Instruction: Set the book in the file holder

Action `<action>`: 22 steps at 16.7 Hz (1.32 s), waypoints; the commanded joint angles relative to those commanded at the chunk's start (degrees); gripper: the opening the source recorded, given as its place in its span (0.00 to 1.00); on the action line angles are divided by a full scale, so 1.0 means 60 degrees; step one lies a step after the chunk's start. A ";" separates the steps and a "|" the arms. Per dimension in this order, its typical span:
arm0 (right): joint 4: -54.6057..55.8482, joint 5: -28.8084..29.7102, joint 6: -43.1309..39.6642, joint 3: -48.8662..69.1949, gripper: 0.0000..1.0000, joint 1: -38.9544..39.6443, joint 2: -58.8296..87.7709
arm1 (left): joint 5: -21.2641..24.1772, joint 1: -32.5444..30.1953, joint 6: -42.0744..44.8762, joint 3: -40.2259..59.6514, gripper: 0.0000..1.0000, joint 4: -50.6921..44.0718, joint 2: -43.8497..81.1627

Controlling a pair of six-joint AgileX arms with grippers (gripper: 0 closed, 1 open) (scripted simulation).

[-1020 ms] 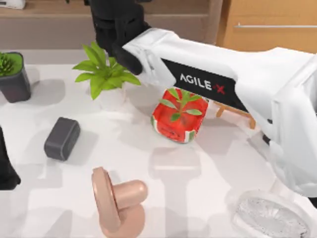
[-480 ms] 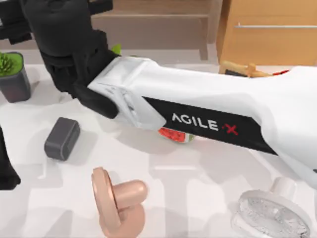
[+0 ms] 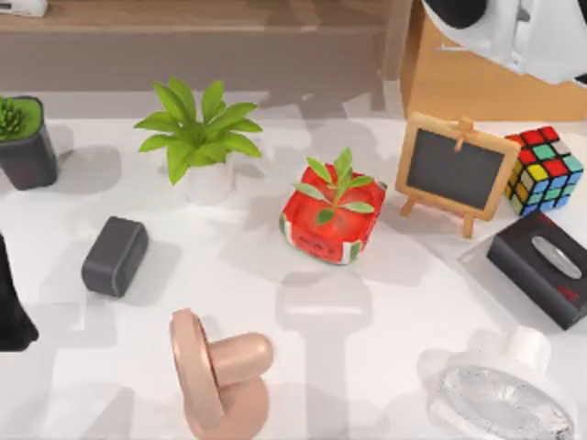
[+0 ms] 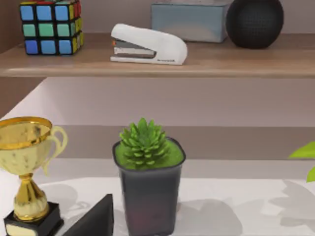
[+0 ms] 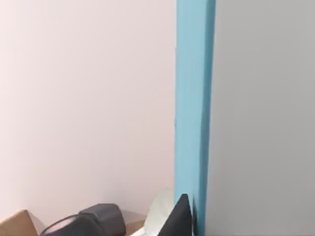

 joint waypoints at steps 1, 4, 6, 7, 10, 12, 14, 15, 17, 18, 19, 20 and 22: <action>0.0161 -0.0190 0.0415 -0.0240 0.00 -0.0720 -0.0376 | 0.0000 0.0000 0.0000 0.0000 1.00 0.0000 0.0000; 0.0619 -0.0744 0.1742 -0.1066 0.00 -0.3158 -0.1300 | 0.0000 0.0000 0.0000 0.0000 1.00 0.0000 0.0000; 0.0881 -0.1113 0.2679 -0.1724 0.00 -0.4915 -0.1703 | 0.0000 0.0000 0.0000 0.0000 1.00 0.0000 0.0000; 0.0994 -0.1302 0.3156 -0.2087 0.00 -0.5799 -0.1830 | 0.0000 0.0000 0.0000 0.0000 1.00 0.0000 0.0000; 0.1266 -0.1903 0.4591 -0.3262 0.00 -0.8355 -0.1991 | 0.0000 0.0000 0.0000 0.0000 1.00 0.0000 0.0000; 0.1384 -0.2350 0.5529 -0.4105 0.00 -0.9891 -0.1900 | 0.0000 0.0000 0.0000 0.0000 1.00 0.0000 0.0000; 0.1464 -0.2847 0.6433 -0.4954 0.00 -1.1222 -0.1697 | 0.0000 0.0000 0.0000 0.0000 1.00 0.0000 0.0000; 0.1495 -0.3115 0.6870 -0.5372 0.00 -1.1809 -0.1569 | 0.0000 0.0000 0.0000 0.0000 1.00 0.0000 0.0000; 0.1537 -0.3719 0.7692 -0.6160 0.00 -1.2702 -0.1265 | 0.0000 0.0000 0.0000 0.0000 1.00 0.0000 0.0000; 0.1554 -0.4052 0.8078 -0.6524 0.00 -1.3019 -0.1104 | 0.0000 0.0000 0.0000 0.0000 1.00 0.0000 0.0000; 0.1572 -0.4409 0.8446 -0.6858 0.00 -1.3231 -0.0946 | 0.0000 0.0000 0.0000 0.0000 1.00 0.0000 0.0000; 0.1589 -0.4783 0.8800 -0.7170 0.00 -1.3368 -0.0789 | 0.0000 0.0000 0.0000 0.0000 1.00 0.0000 0.0000; 0.1646 -0.5582 0.9440 -0.7663 0.00 -1.3351 -0.0527 | 0.0000 0.0000 0.0000 0.0000 1.00 0.0000 0.0000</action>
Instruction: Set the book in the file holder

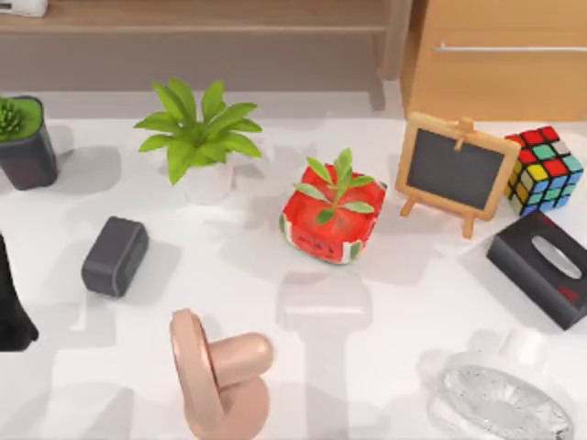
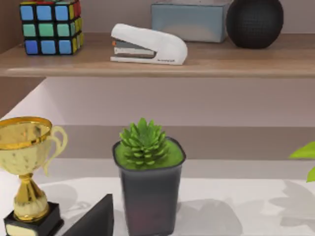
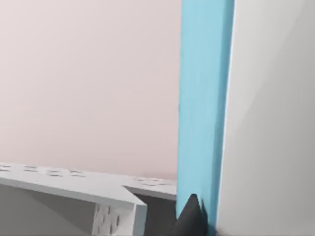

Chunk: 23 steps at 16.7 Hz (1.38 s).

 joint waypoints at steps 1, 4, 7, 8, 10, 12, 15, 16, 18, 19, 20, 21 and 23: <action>0.0050 -0.0413 0.0276 -0.0149 0.00 0.0156 0.0080 | 0.0000 0.0000 0.0000 0.0000 1.00 0.0000 0.0000; 0.0217 -0.1577 0.0979 -0.0408 0.00 0.0799 0.0261 | 0.0000 0.0000 0.0000 0.0000 1.00 0.0000 0.0000; 0.0339 -0.2412 0.1420 -0.0416 0.00 0.1472 0.0461 | 0.0000 0.0000 0.0000 0.0000 1.00 0.0000 0.0000; 0.0346 -0.2543 0.1490 -0.0406 0.00 0.1594 0.0544 | 0.0000 0.0000 0.0000 0.0000 1.00 0.0000 0.0000; 0.0348 -0.2648 0.1547 -0.0397 0.00 0.1696 0.0624 | 0.0000 0.0000 0.0000 0.0000 1.00 0.0000 0.0000; 0.0348 -0.2648 0.1547 -0.0397 0.00 0.1696 0.0624 | 0.0000 0.0000 0.0000 0.0000 1.00 0.0000 0.0000; 0.0350 -0.2638 0.1552 -0.0404 0.00 0.1663 0.0596 | 0.0000 0.0000 0.0000 0.0000 1.00 0.0000 0.0000; 0.0349 -0.2634 0.1556 -0.0367 0.00 0.1692 0.0616 | 0.0000 0.0000 0.0000 0.0000 1.00 0.0000 0.0000; 0.0321 -0.2567 0.1577 -0.0063 0.00 0.1848 0.0831 | 0.0000 0.0000 0.0000 0.0000 1.00 0.0000 0.0000; 0.0295 -0.2506 0.1594 0.0135 0.00 0.1921 0.0995 | 0.0000 0.0000 0.0000 0.0000 1.00 0.0000 0.0000; 0.0267 -0.2437 0.1616 0.0338 0.00 0.1986 0.1184 | 0.0000 0.0000 0.0000 0.0000 1.00 0.0000 0.0000; 0.0241 -0.2369 0.1637 0.0525 0.00 0.2028 0.1364 | 0.0000 0.0000 0.0000 0.0000 1.00 0.0000 0.0000; 0.0214 -0.2303 0.1656 0.0668 0.00 0.2042 0.1512 | 0.0000 0.0000 0.0000 0.0000 1.00 0.0000 0.0000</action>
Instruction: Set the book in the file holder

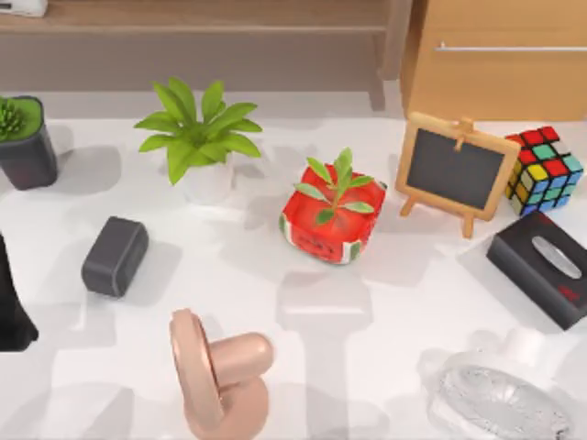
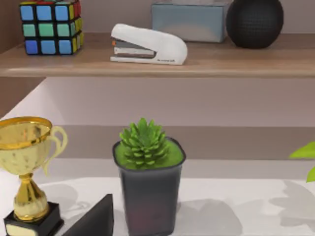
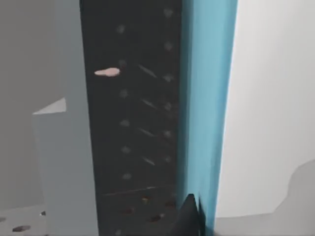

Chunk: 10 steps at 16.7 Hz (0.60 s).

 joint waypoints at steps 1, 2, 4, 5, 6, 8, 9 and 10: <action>0.0000 0.0000 0.0000 0.0000 0.00 0.0000 0.0000 | 0.0000 0.0000 0.0000 0.0000 1.00 0.0000 0.0000; 0.0000 0.0000 0.0000 0.0000 0.00 0.0000 0.0000 | 0.0000 0.0000 0.0000 0.0000 1.00 0.0000 0.0000; 0.0000 0.0000 0.0000 0.0000 0.08 0.0000 0.0000 | 0.0000 0.0000 0.0000 0.0000 1.00 0.0000 0.0000; 0.0000 0.0000 0.0000 0.0000 0.15 0.0000 0.0000 | 0.0000 0.0000 0.0000 0.0000 1.00 0.0000 0.0000; 0.0000 0.0000 0.0000 0.0000 0.23 0.0000 0.0000 | 0.0000 0.0000 0.0000 0.0000 1.00 0.0000 0.0000; 0.0000 0.0000 0.0000 0.0000 0.38 0.0000 0.0000 | 0.0000 0.0000 0.0000 0.0000 1.00 0.0000 0.0000; 0.0000 0.0000 0.0000 0.0000 0.45 0.0000 0.0000 | 0.0000 0.0000 0.0000 0.0000 1.00 0.0000 0.0000; 0.0000 0.0000 0.0000 0.0000 0.53 0.0000 0.0000 | 0.0000 0.0000 0.0000 0.0000 1.00 0.0000 0.0000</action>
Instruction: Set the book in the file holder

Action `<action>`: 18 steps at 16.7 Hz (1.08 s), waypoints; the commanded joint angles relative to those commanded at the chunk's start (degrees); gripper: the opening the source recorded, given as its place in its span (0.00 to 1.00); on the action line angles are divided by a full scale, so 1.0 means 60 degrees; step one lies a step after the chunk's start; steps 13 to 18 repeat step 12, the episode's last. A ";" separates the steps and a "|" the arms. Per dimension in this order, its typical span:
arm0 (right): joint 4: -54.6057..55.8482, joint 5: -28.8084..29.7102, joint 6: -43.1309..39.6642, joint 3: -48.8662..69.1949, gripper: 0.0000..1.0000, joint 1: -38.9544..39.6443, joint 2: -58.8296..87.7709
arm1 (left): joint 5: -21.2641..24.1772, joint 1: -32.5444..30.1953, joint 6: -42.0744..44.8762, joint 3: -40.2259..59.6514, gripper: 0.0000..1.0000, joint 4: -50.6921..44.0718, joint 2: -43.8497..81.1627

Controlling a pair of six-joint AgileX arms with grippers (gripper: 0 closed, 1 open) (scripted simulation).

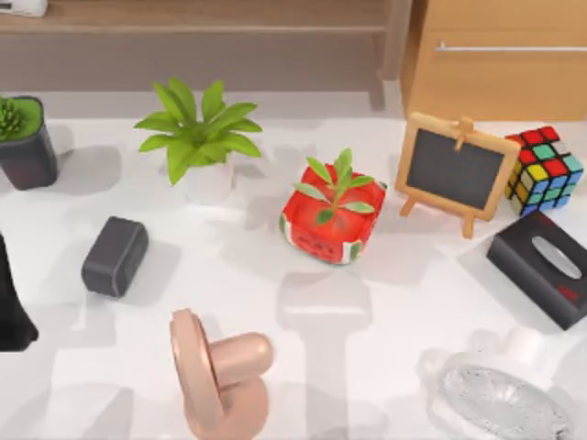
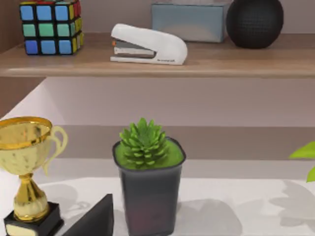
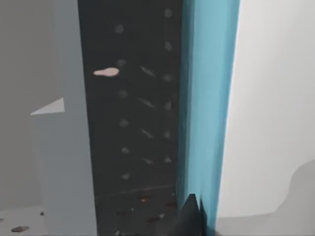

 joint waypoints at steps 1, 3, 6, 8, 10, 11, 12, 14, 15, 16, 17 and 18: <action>0.0000 0.0000 0.0000 0.0000 0.60 0.0000 0.0000 | 0.0000 0.0000 0.0000 0.0000 1.00 0.0000 0.0000; 0.0000 0.0000 0.0000 0.0000 0.75 0.0000 0.0000 | 0.0000 0.0000 0.0000 0.0000 1.00 0.0000 0.0000; 0.0000 0.0000 0.0000 0.0000 0.98 0.0000 0.0000 | 0.0000 0.0000 0.0000 0.0000 1.00 0.0000 0.0000; 0.0000 0.0000 0.0000 0.0000 1.00 0.0000 0.0000 | 0.0000 0.0000 0.0000 0.0000 1.00 0.0000 0.0000; 0.0000 0.0000 0.0000 0.0000 1.00 0.0000 0.0000 | 0.0000 0.0000 0.0000 0.0000 1.00 0.0000 0.0000; 0.0000 0.0000 0.0000 0.0000 1.00 0.0000 0.0000 | 0.0000 0.0000 0.0000 0.0000 1.00 0.0000 0.0000; 0.0000 0.0000 0.0000 0.0000 1.00 0.0000 0.0000 | 0.0000 0.0000 0.0000 0.0000 1.00 0.0000 0.0000; 0.0000 0.0000 0.0000 0.0000 1.00 0.0000 0.0000 | 0.0000 0.0000 0.0000 0.0000 1.00 0.0000 0.0000; 0.0000 0.0000 0.0000 0.0000 1.00 0.0000 0.0000 | 0.0000 0.0000 0.0000 0.0000 1.00 0.0000 0.0000; 0.0000 0.0000 0.0000 0.0000 1.00 0.0000 0.0000 | 0.0000 0.0000 0.0000 0.0000 1.00 0.0000 0.0000; 0.0000 0.0000 0.0000 0.0000 1.00 0.0000 0.0000 | 0.0000 0.0000 0.0000 0.0000 1.00 0.0000 0.0000; 0.0000 0.0000 0.0000 0.0000 1.00 0.0000 0.0000 | 0.0000 0.0000 0.0000 0.0000 1.00 0.0000 0.0000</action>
